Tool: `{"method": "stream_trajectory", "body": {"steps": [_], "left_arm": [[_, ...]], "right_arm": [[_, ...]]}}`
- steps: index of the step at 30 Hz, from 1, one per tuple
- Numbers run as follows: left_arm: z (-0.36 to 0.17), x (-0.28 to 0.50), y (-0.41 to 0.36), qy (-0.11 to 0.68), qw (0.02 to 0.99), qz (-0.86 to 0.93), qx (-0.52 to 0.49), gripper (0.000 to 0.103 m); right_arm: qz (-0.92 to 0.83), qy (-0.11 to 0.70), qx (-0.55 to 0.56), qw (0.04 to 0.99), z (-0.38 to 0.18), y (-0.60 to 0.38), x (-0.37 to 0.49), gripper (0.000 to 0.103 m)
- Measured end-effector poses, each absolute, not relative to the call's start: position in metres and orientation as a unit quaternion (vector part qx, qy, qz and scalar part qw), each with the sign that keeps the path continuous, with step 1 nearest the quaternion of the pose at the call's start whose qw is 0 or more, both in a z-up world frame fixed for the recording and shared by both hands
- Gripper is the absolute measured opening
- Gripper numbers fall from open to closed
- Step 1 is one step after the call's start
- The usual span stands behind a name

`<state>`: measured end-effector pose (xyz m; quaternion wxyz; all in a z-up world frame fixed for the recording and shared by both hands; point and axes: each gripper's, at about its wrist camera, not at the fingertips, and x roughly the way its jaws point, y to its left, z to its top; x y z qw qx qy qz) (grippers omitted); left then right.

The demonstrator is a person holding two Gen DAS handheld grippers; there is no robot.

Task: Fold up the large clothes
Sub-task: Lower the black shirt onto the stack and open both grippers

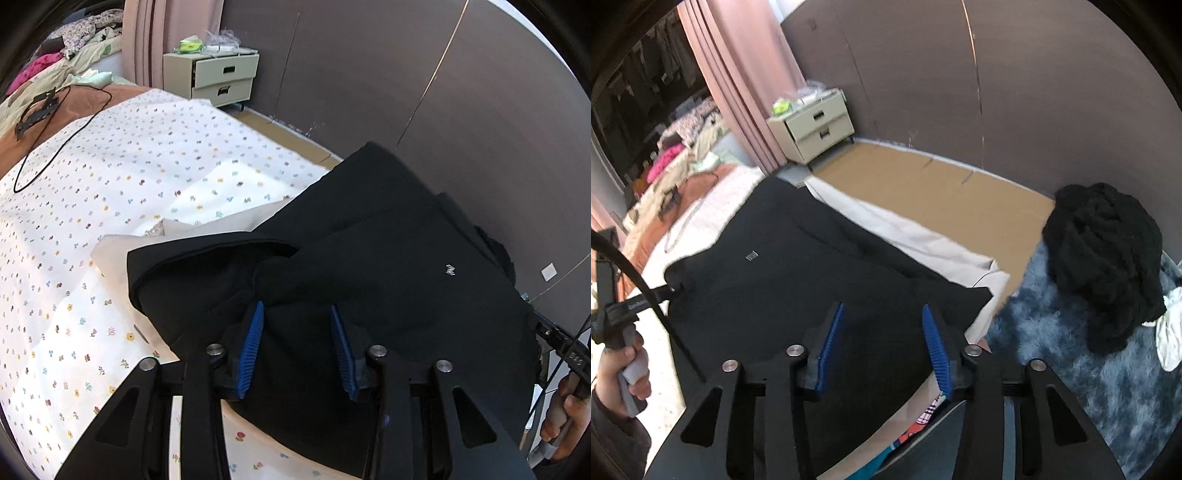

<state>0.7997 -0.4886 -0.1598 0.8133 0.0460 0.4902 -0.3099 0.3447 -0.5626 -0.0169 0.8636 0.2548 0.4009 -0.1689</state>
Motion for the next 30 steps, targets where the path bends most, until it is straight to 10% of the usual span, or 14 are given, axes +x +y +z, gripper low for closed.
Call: {"method": "stream_trajectory", "body": {"steps": [18,23,27,30], "left_arm": [[-0.104,0.782,-0.44,0.491,0.812,-0.317,-0.003,0.027],[-0.078,0.757,-0.42,0.471,0.821,-0.322,-0.003,0.076],[-0.057,0.741,-0.399,0.456,0.829,-0.324,-0.014,0.079],[-0.039,0.725,-0.382,0.448,0.83,-0.331,-0.017,0.079]], "right_arm": [[-0.194,0.417,0.253,0.851,0.0,-0.564,0.33,0.033],[-0.18,0.412,0.257,0.855,0.02,-0.555,0.316,0.045],[-0.184,0.401,0.26,0.859,0.036,-0.547,0.299,0.075],[-0.185,0.398,0.263,0.859,0.045,-0.539,0.288,0.076]]}}
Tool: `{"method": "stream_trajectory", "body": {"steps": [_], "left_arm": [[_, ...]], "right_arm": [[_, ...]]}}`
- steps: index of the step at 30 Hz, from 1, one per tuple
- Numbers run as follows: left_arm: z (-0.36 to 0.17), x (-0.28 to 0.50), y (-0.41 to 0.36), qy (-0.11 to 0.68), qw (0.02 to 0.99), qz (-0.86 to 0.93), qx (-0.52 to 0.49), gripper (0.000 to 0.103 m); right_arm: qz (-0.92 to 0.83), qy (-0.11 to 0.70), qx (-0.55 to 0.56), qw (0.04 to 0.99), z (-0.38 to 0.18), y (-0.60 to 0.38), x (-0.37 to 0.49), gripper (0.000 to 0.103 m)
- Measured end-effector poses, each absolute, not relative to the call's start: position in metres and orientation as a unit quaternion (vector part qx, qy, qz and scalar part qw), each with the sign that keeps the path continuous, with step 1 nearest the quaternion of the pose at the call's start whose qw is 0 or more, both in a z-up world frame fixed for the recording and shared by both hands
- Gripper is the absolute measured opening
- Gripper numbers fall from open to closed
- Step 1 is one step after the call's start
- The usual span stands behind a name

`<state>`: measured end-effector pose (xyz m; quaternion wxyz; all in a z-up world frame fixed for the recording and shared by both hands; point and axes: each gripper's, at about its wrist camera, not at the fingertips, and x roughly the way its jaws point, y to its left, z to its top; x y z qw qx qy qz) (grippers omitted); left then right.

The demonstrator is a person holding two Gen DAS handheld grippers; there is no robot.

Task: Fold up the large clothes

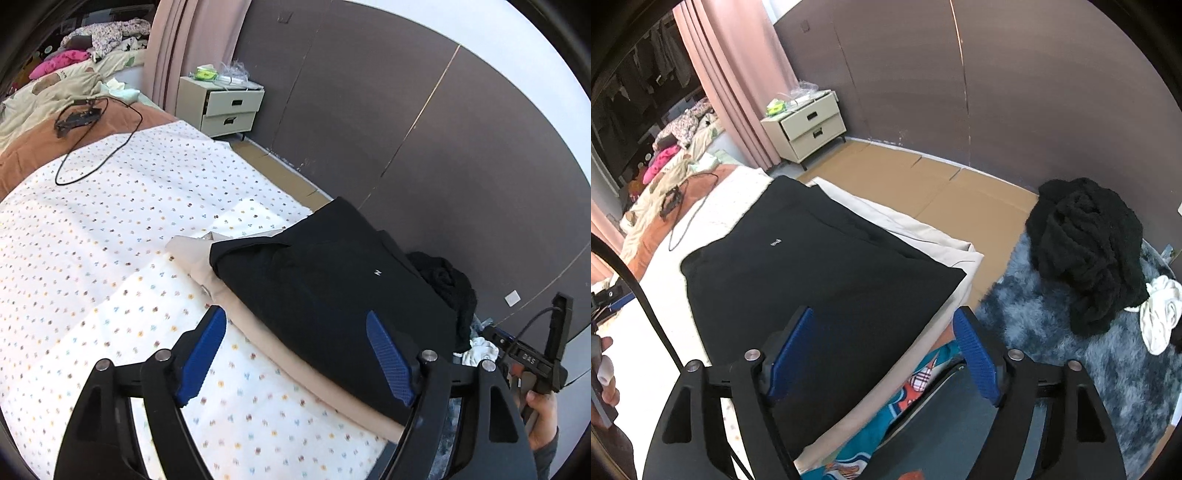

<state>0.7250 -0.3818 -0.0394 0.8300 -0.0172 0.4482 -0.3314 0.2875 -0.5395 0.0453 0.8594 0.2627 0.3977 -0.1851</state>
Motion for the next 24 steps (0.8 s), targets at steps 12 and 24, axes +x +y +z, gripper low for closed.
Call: {"method": "stream_trajectory", "body": {"steps": [12,24], "left_arm": [[0.013,0.667,-0.334,0.392,0.858,-0.331,0.001,0.083],[0.045,0.599,-0.279,0.349,0.881,-0.319,0.023,0.103]], "right_arm": [[-0.176,0.373,0.271,0.869,0.071,-0.509,0.235,0.095],[-0.166,0.336,0.248,0.893,0.089,-0.467,0.181,0.103]]}}
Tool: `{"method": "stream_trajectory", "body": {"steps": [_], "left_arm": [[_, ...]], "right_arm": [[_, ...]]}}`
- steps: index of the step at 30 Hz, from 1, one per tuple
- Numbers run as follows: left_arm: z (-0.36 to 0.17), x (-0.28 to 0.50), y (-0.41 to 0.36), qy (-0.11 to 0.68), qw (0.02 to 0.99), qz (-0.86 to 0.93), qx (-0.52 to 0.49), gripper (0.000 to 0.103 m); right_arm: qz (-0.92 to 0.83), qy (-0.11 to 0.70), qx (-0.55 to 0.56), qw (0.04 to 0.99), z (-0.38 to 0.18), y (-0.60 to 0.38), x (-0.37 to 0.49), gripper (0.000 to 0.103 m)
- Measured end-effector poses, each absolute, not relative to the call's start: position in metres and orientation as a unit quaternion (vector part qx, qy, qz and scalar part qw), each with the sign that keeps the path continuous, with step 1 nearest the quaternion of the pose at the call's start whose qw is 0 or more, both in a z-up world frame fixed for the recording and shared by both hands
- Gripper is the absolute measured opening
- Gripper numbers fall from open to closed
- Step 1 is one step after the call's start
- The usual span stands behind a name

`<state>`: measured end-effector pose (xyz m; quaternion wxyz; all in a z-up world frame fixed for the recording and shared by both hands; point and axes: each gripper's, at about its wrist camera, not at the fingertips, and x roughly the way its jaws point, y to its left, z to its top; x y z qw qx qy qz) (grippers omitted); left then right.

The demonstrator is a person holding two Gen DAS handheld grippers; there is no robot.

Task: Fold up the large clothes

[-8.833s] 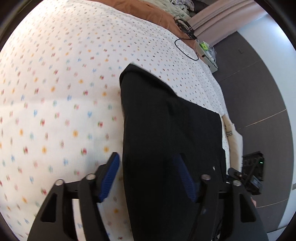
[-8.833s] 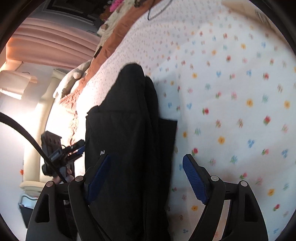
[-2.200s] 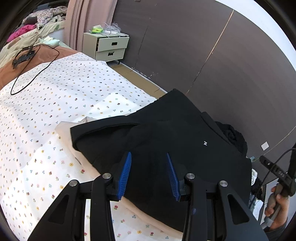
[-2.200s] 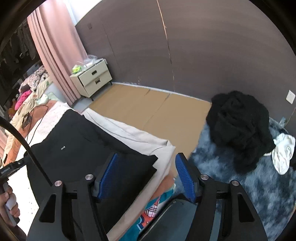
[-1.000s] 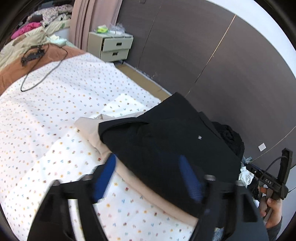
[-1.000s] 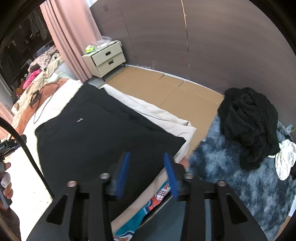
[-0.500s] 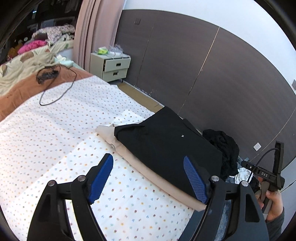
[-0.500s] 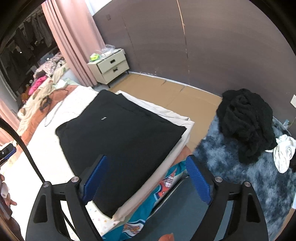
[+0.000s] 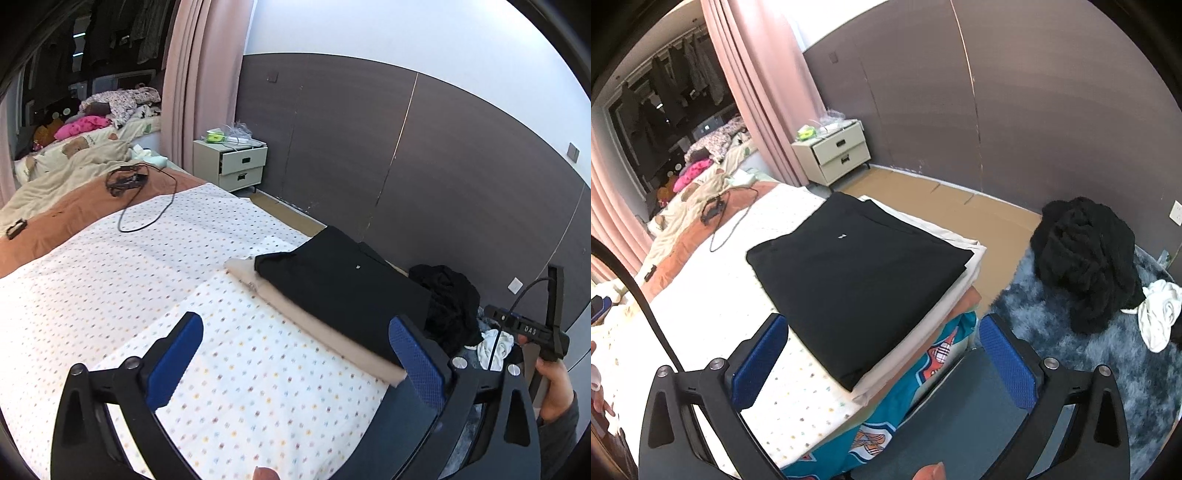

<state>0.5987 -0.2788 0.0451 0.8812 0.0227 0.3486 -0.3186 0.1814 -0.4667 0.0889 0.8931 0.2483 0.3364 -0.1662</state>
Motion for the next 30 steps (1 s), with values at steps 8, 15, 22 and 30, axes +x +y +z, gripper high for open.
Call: {"method": "stream_trajectory", "body": {"steps": [8,15,22,30], "left_arm": [[0.06,0.546,-0.214,0.334,0.894,-0.299,0.007,0.103],[0.078,0.502,-0.16,0.295,0.917,-0.267,-0.012,0.103],[0.088,0.457,-0.129,0.271,0.93,-0.248,-0.018,0.103],[0.082,0.412,-0.103,0.255,0.94,-0.223,-0.041,0.103]], "right_arm": [[-0.167,0.338,0.224,0.899,0.1,-0.422,0.154,0.103],[-0.148,0.32,0.203,0.914,0.115,-0.385,0.134,0.103],[-0.121,0.304,0.184,0.927,0.118,-0.365,0.11,0.103],[-0.1,0.281,0.176,0.938,0.114,-0.354,0.079,0.103]]}}
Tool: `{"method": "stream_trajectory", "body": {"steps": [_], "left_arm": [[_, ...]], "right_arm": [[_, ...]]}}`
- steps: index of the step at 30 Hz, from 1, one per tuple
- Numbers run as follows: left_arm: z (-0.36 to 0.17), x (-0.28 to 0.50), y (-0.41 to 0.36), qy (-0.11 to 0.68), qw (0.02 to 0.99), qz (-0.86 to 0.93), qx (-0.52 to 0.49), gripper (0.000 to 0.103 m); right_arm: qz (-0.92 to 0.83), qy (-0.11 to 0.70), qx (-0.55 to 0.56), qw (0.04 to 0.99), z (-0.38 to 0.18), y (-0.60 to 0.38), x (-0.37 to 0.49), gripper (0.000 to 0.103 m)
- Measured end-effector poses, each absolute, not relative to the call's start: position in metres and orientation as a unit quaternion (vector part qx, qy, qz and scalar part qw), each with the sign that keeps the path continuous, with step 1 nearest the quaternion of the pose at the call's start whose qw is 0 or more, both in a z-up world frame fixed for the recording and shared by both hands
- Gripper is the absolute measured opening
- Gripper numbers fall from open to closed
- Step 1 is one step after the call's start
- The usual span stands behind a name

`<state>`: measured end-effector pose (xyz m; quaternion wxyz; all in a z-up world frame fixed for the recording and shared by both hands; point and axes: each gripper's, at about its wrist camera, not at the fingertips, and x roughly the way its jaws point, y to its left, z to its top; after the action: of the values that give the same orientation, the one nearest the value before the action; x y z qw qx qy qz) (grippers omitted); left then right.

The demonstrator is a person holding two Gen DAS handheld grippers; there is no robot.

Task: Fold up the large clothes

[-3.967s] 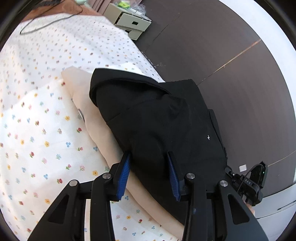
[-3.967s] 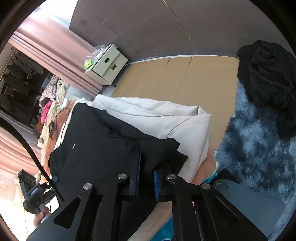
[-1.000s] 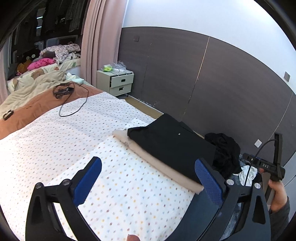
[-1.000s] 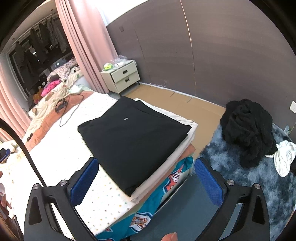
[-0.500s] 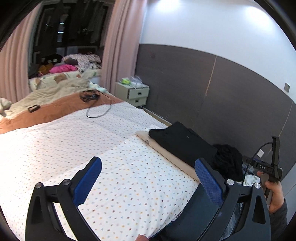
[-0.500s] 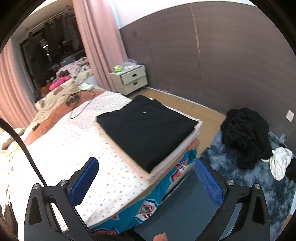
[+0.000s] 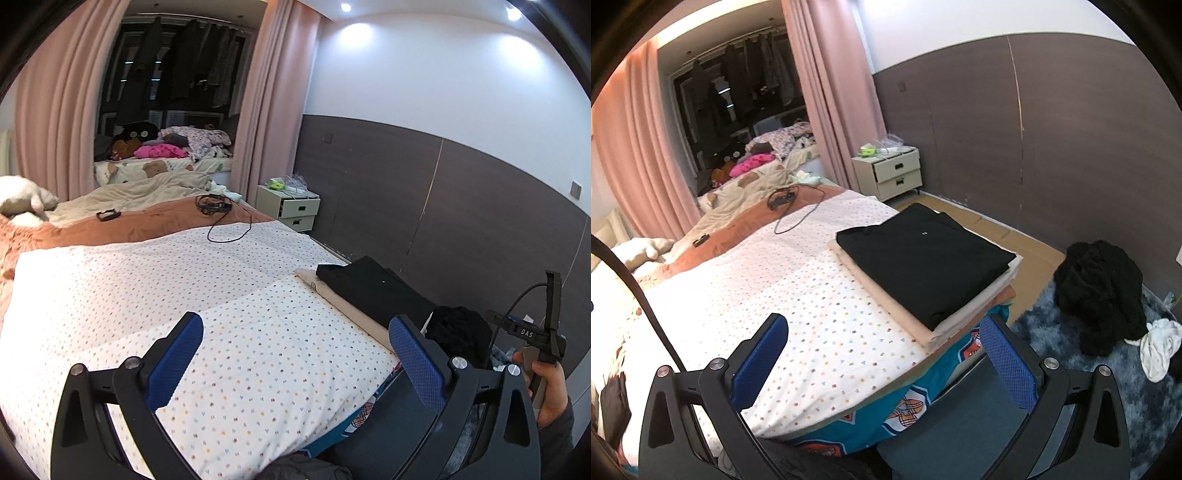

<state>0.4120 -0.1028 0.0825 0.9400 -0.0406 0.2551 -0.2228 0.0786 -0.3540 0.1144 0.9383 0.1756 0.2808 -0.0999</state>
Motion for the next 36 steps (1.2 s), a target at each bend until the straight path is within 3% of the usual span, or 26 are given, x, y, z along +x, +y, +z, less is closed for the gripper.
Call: {"method": "stream_trajectory", "body": {"steps": [18,36], "left_arm": [[0.064,0.293,-0.057,0.197,0.966,-0.14,-0.091,0.103],[0.024,0.198,-0.058,0.181,0.979,-0.061,-0.076,0.103]], "right_arm": [[-0.05,0.242,0.158,0.956,0.095,-0.331,0.0,0.103],[-0.019,0.228,0.153,0.961,0.062,-0.317,-0.056,0.103]]}}
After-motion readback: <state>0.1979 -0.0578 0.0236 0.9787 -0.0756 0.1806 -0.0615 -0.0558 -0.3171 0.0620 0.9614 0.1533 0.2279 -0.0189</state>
